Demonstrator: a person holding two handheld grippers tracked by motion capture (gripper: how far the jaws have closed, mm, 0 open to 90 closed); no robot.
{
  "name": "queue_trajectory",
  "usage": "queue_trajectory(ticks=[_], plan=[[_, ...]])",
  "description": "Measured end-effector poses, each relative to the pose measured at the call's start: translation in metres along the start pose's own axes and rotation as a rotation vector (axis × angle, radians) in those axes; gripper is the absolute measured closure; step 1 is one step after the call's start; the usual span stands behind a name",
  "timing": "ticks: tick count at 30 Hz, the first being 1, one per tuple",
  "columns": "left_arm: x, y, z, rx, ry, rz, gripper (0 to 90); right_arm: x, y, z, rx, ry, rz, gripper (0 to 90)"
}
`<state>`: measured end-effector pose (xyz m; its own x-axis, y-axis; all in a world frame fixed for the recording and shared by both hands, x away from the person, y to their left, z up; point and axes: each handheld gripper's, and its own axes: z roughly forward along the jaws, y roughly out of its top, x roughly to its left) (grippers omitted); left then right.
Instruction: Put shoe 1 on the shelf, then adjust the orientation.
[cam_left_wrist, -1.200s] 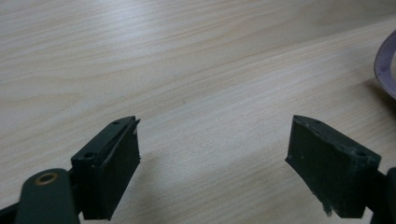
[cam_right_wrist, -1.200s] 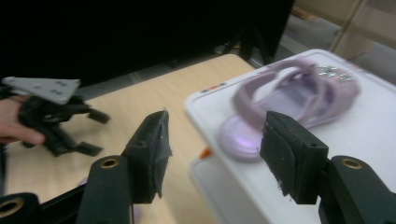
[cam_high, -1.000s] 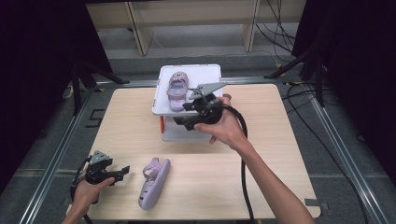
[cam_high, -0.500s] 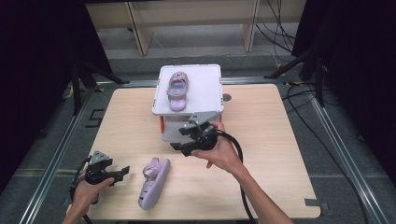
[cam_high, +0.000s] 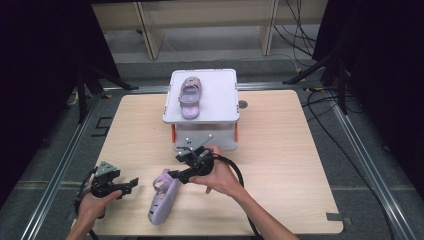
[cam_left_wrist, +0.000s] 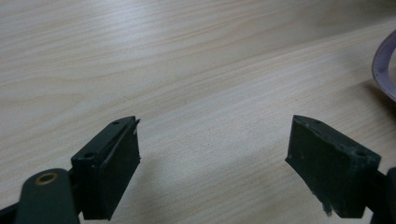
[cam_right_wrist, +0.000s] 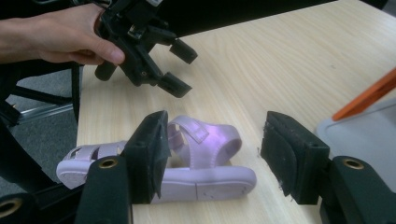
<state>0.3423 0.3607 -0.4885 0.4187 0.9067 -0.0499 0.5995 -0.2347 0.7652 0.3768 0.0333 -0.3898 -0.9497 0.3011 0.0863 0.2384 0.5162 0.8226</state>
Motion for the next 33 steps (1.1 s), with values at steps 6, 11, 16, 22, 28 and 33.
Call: queue_trajectory(ticks=[6, 11, 16, 22, 28, 33], plan=[[-0.001, 0.000, 0.000, 0.010, 0.005, -0.022, 16.5, 0.001, -0.003, 0.015, 0.023, 0.032, -0.018, 40.9], [0.001, 0.002, 0.002, 0.013, 0.006, 0.021, 16.4, 0.002, -0.003, 0.023, 0.028, 0.040, -0.021, 40.4], [0.000, 0.002, 0.003, 0.007, -0.004, -0.008, 16.4, 0.004, -0.004, 0.030, 0.055, 0.047, 0.004, 35.9], [-0.001, 0.002, 0.003, 0.007, 0.000, -0.007, 16.4, 0.001, -0.006, 0.040, 0.073, 0.050, -0.015, 34.2], [-0.001, 0.000, 0.001, 0.014, 0.007, -0.025, 16.4, 0.001, -0.006, 0.047, 0.069, 0.057, -0.014, 34.1], [0.000, 0.000, -0.003, 0.029, 0.016, -0.013, 16.4, 0.002, -0.003, 0.050, 0.082, 0.065, -0.023, 34.2]])
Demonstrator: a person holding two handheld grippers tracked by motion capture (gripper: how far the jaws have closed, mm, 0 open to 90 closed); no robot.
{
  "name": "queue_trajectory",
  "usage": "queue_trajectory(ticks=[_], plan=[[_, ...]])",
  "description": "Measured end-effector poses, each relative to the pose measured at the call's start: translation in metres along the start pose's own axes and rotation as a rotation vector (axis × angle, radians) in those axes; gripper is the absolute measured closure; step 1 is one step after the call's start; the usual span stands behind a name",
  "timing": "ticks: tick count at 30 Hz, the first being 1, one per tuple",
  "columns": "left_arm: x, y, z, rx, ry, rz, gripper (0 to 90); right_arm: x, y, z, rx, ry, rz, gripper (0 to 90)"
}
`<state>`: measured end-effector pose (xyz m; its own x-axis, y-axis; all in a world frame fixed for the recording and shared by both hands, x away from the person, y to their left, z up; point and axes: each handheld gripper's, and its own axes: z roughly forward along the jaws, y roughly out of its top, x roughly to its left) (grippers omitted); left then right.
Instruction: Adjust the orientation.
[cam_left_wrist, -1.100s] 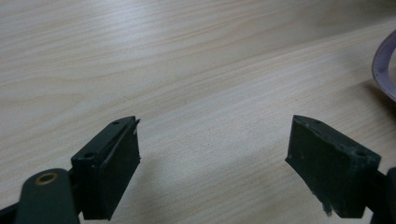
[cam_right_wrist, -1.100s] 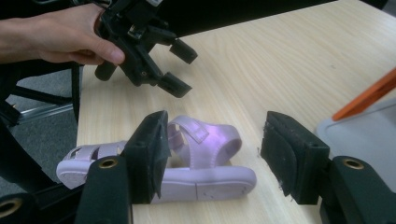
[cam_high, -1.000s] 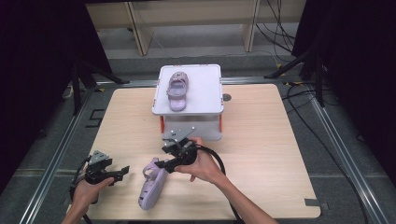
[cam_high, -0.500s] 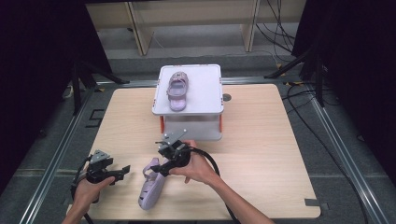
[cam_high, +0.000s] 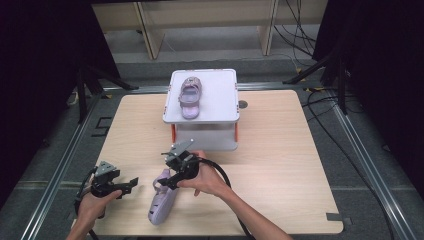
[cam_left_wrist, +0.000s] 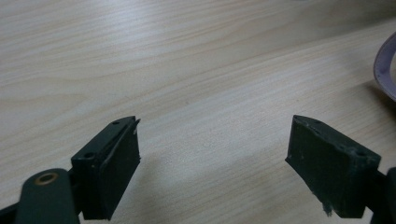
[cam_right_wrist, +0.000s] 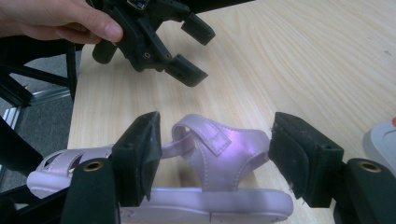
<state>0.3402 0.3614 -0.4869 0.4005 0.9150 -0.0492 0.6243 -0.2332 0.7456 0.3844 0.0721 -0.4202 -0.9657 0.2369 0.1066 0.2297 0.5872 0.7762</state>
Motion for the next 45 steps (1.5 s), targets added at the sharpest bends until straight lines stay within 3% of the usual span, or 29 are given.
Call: queue_trajectory(ticks=[3, 4, 5, 6, 7, 8, 10, 12, 16, 18, 19, 23, 24, 26, 27, 28, 31, 34, 35, 36, 37, 45], plan=[[-0.001, 0.001, 0.002, -0.026, -0.010, -0.017, 16.5, 0.001, 0.002, 0.002, 0.006, -0.001, 0.012, 34.5], [0.000, 0.001, 0.002, -0.027, -0.013, 0.000, 16.4, 0.000, 0.003, 0.004, -0.002, -0.001, -0.012, 34.6], [0.004, 0.003, 0.003, -0.031, -0.024, 0.075, 16.4, 0.002, 0.003, 0.005, 0.001, 0.001, 0.020, 34.7], [0.002, 0.003, 0.003, -0.029, -0.016, 0.048, 16.4, -0.001, 0.005, 0.007, 0.001, 0.001, -0.013, 34.7], [0.003, 0.003, 0.003, -0.029, -0.019, 0.059, 16.4, 0.000, 0.005, 0.008, 0.008, 0.004, 0.006, 34.7], [0.000, 0.002, 0.003, -0.020, -0.006, -0.002, 16.5, -0.001, 0.007, 0.010, 0.005, 0.001, -0.009, 34.7], [0.003, 0.003, 0.004, -0.038, -0.019, 0.047, 16.5, -0.002, 0.009, 0.014, 0.009, 0.009, -0.019, 34.7], [0.001, 0.001, 0.003, -0.023, -0.007, -0.004, 16.5, -0.004, 0.012, 0.017, 0.012, 0.007, -0.010, 34.7], [0.002, 0.001, 0.003, -0.017, 0.002, 0.012, 16.5, -0.007, 0.016, 0.022, 0.026, 0.015, -0.025, 34.9], [0.002, 0.002, 0.004, -0.040, -0.018, 0.038, 16.6, -0.007, 0.017, 0.025, 0.029, 0.026, -0.033, 35.3], [0.000, 0.001, 0.003, -0.021, -0.007, -0.003, 16.6, -0.006, 0.018, 0.027, 0.027, 0.037, -0.028, 35.4], [0.003, 0.003, 0.003, -0.031, -0.017, 0.049, 16.5, -0.002, 0.018, 0.035, 0.066, 0.039, -0.063, 35.8], [0.000, 0.001, 0.003, -0.025, -0.012, -0.004, 16.6, -0.002, 0.018, 0.037, 0.085, 0.041, -0.075, 36.0], [0.002, 0.002, 0.004, -0.035, -0.016, 0.028, 16.6, -0.002, 0.017, 0.040, 0.097, 0.048, -0.076, 37.0], [0.004, 0.003, 0.003, -0.032, -0.020, 0.076, 16.6, -0.002, 0.016, 0.041, 0.105, 0.051, -0.080, 37.8], [0.002, 0.002, 0.003, -0.032, -0.014, 0.025, 16.5, -0.002, 0.015, 0.042, 0.110, 0.052, -0.082, 38.5], [0.000, 0.001, 0.003, -0.023, -0.011, 0.002, 16.6, -0.001, 0.011, 0.037, 0.129, 0.032, -0.116, 41.6], [0.001, 0.002, 0.004, -0.031, -0.015, 0.021, 16.6, 0.000, 0.007, 0.025, 0.120, 0.027, -0.125, 43.4], [0.003, 0.003, 0.004, -0.037, -0.023, 0.049, 16.6, 0.000, 0.005, 0.019, 0.119, 0.033, -0.123, 44.8], [0.000, 0.001, 0.004, -0.033, -0.019, 0.007, 16.5, 0.000, 0.003, 0.013, 0.116, 0.038, -0.119, 45.6], [-0.001, 0.001, 0.003, -0.024, -0.007, -0.009, 16.6, 0.001, 0.001, 0.009, 0.113, 0.037, -0.118, 46.0], [-0.002, 0.001, 0.004, -0.023, -0.006, -0.007, 16.5, 0.005, -0.025, -0.024, 0.097, 0.045, -0.104, 52.4]])
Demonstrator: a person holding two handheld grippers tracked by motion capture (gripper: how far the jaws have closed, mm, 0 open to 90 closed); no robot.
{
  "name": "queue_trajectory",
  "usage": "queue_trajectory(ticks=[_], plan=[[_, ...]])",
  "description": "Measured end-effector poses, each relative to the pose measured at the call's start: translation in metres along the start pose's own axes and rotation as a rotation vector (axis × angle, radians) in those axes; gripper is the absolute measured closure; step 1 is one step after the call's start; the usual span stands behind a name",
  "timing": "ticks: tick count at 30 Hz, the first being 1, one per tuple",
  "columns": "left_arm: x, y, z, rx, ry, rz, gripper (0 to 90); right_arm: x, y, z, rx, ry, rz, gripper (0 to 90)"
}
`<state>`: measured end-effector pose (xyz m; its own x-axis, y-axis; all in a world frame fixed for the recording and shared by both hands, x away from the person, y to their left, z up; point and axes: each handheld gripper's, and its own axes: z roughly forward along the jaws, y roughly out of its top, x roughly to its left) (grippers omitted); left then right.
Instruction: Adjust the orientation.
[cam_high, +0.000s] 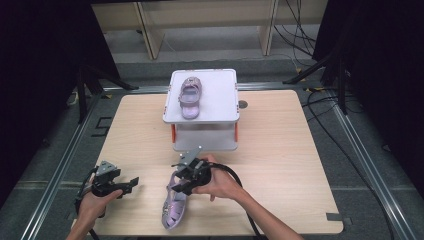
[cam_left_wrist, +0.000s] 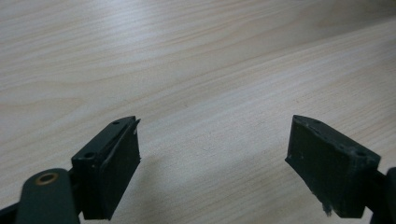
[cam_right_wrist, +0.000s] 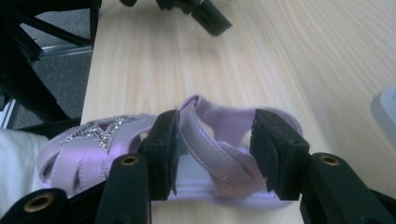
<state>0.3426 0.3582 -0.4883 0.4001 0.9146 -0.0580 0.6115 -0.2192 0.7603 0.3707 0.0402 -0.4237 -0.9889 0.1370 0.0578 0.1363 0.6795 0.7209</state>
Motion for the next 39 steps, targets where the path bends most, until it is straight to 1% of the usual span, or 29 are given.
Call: queue_trajectory(ticks=[2, 5, 6, 7, 9, 10, 11, 12, 13, 14, 17, 19, 20, 21, 22, 23, 24, 25, 26, 28, 29, 30, 31, 32, 34, 36, 37, 38, 39], plan=[[0.001, 0.000, 0.001, -0.001, -0.005, 0.016, 16.6, 0.001, -0.008, -0.005, 0.000, 0.001, 0.006, 53.8], [0.000, 0.000, 0.001, 0.003, -0.003, 0.009, 16.5, 0.003, -0.018, -0.010, 0.006, -0.001, 0.003, 55.5], [0.000, 0.000, 0.001, 0.003, -0.006, 0.015, 16.5, 0.004, -0.021, -0.011, 0.006, 0.001, 0.006, 57.3], [0.001, 0.000, 0.001, 0.015, 0.002, 0.023, 16.6, 0.004, -0.024, -0.012, 0.006, 0.011, 0.004, 58.3], [0.001, 0.001, 0.001, 0.013, 0.005, 0.031, 16.5, 0.007, -0.029, -0.012, 0.019, 0.017, 0.007, 58.7], [0.000, 0.000, 0.001, 0.004, -0.003, 0.008, 16.5, 0.008, -0.032, -0.012, 0.020, 0.012, -0.002, 59.3], [0.000, 0.000, 0.001, 0.004, -0.005, 0.004, 16.6, 0.010, -0.034, -0.011, 0.022, 0.008, 0.005, 59.5], [0.001, 0.000, 0.001, 0.006, 0.004, 0.018, 16.5, 0.010, -0.035, -0.010, 0.027, 0.008, 0.008, 59.3], [0.002, 0.001, -0.001, 0.021, 0.000, 0.035, 16.6, 0.010, -0.036, -0.009, 0.034, 0.003, 0.004, 59.1], [0.002, 0.001, -0.002, 0.031, 0.001, 0.038, 16.6, 0.010, -0.037, -0.009, 0.032, 0.004, 0.011, 59.1], [0.002, 0.001, -0.001, 0.025, -0.001, 0.032, 16.6, 0.011, -0.036, -0.007, 0.029, 0.002, 0.003, 61.1], [0.002, 0.001, 0.001, 0.013, 0.005, 0.033, 16.6, 0.012, -0.036, -0.005, 0.034, 0.014, -0.008, 65.5], [0.001, 0.000, 0.001, 0.011, 0.004, 0.019, 16.6, 0.012, -0.036, -0.004, 0.032, 0.017, -0.021, 68.4], [0.001, 0.001, 0.000, 0.013, 0.003, 0.025, 16.5, 0.012, -0.036, -0.004, 0.032, 0.020, -0.022, 72.5], [0.001, 0.001, 0.000, 0.009, 0.003, 0.028, 16.6, 0.012, -0.036, -0.004, 0.031, 0.017, -0.031, 73.8], [0.002, 0.001, 0.000, 0.009, 0.001, 0.040, 16.5, 0.013, -0.036, -0.004, 0.031, 0.010, -0.036, 75.2], [0.001, 0.001, 0.000, 0.009, -0.002, 0.025, 16.6, 0.015, -0.036, -0.005, 0.034, 0.014, -0.034, 77.8], [0.001, 0.001, -0.001, 0.014, 0.001, 0.030, 16.6, 0.016, -0.036, -0.006, 0.031, 0.013, -0.036, 78.4], [-0.001, 0.001, 0.000, 0.000, -0.005, 0.004, 16.6, 0.018, -0.036, -0.008, 0.031, 0.002, -0.031, 78.7], [0.000, 0.001, 0.000, -0.002, -0.010, 0.019, 16.6, 0.019, -0.037, -0.012, 0.032, -0.015, -0.004, 78.9], [-0.001, 0.001, 0.000, -0.001, -0.006, 0.006, 16.6, 0.019, -0.037, -0.013, 0.029, -0.017, 0.013, 79.0], [-0.001, 0.001, 0.000, 0.000, -0.007, 0.006, 16.6, 0.017, -0.039, -0.016, 0.028, -0.029, 0.027, 79.0], [-0.001, 0.001, 0.000, 0.000, -0.009, 0.007, 16.5, 0.016, -0.041, -0.019, 0.026, -0.044, 0.047, 79.1], [-0.001, 0.001, 0.000, 0.000, -0.003, 0.005, 16.6, 0.012, -0.044, -0.022, 0.023, -0.069, 0.068, 79.1], [-0.001, 0.001, 0.000, 0.001, -0.008, 0.006, 16.5, 0.007, -0.048, -0.029, 0.013, -0.103, 0.102, 79.1], [-0.001, 0.001, 0.000, 0.001, -0.009, 0.009, 16.5, 0.000, -0.052, -0.035, 0.002, -0.137, 0.128, 79.0], [-0.001, 0.001, 0.000, 0.001, -0.008, 0.010, 16.5, -0.002, -0.054, -0.038, 0.005, -0.151, 0.145, 79.0], [-0.001, 0.001, 0.000, 0.001, -0.008, 0.011, 16.6, -0.005, -0.056, -0.040, -0.006, -0.165, 0.153, 79.0], [-0.001, 0.001, 0.000, 0.002, -0.009, 0.010, 16.5, -0.006, -0.059, -0.041, -0.008, -0.177, 0.173, 78.9]])
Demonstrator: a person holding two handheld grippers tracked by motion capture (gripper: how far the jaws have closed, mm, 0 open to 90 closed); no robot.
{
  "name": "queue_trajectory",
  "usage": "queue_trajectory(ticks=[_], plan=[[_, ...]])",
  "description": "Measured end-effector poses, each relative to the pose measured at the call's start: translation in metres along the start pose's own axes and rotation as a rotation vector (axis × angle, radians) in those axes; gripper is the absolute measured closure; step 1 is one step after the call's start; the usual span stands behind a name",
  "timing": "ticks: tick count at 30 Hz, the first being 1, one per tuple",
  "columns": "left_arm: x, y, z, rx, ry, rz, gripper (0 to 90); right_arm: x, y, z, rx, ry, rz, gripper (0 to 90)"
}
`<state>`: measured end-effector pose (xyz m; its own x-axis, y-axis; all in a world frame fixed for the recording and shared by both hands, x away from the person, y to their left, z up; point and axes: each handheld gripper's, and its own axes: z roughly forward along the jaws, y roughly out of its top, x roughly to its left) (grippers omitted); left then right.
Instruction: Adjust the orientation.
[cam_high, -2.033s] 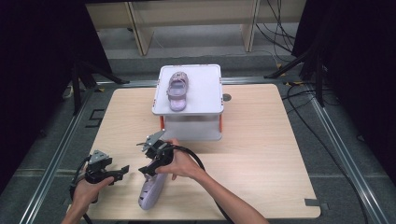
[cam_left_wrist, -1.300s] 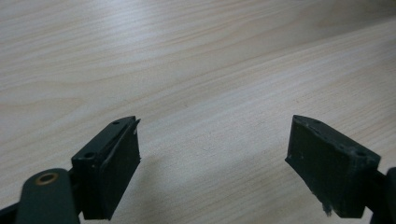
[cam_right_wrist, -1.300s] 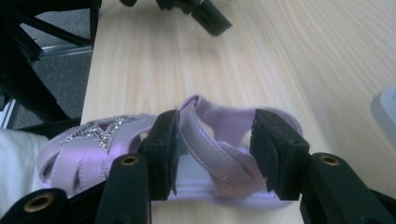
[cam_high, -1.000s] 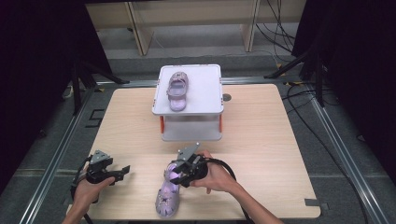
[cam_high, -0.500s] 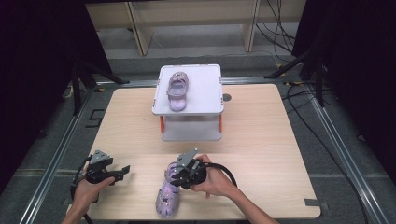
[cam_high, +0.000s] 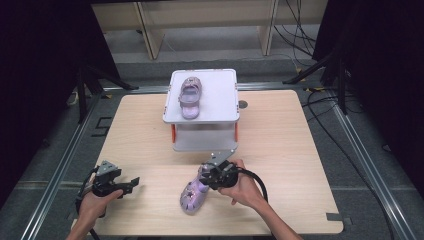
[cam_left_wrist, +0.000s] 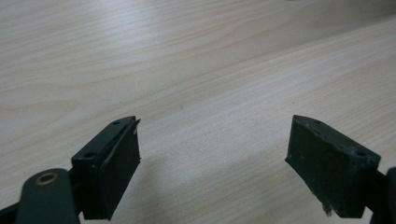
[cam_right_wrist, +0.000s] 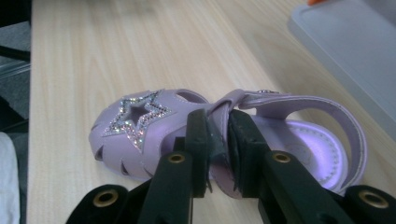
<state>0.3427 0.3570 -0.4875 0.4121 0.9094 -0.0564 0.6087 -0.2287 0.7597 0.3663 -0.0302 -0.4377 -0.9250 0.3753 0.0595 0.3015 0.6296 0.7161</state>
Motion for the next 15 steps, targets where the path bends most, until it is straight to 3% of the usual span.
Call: queue_trajectory(ticks=[5, 8, 15], plan=[[0.000, 0.000, 0.000, -0.002, 0.000, 0.003, 16.6, -0.003, -0.009, -0.005, -0.003, -0.005, 0.042, 76.8], [0.000, 0.000, 0.000, 0.000, 0.000, 0.000, 16.5, -0.004, -0.015, -0.010, -0.025, 0.012, 0.089, 70.7], [-0.001, 0.000, 0.000, 0.003, 0.001, 0.004, 16.6, 0.009, -0.024, -0.019, -0.006, 0.014, 0.074, 77.7]])
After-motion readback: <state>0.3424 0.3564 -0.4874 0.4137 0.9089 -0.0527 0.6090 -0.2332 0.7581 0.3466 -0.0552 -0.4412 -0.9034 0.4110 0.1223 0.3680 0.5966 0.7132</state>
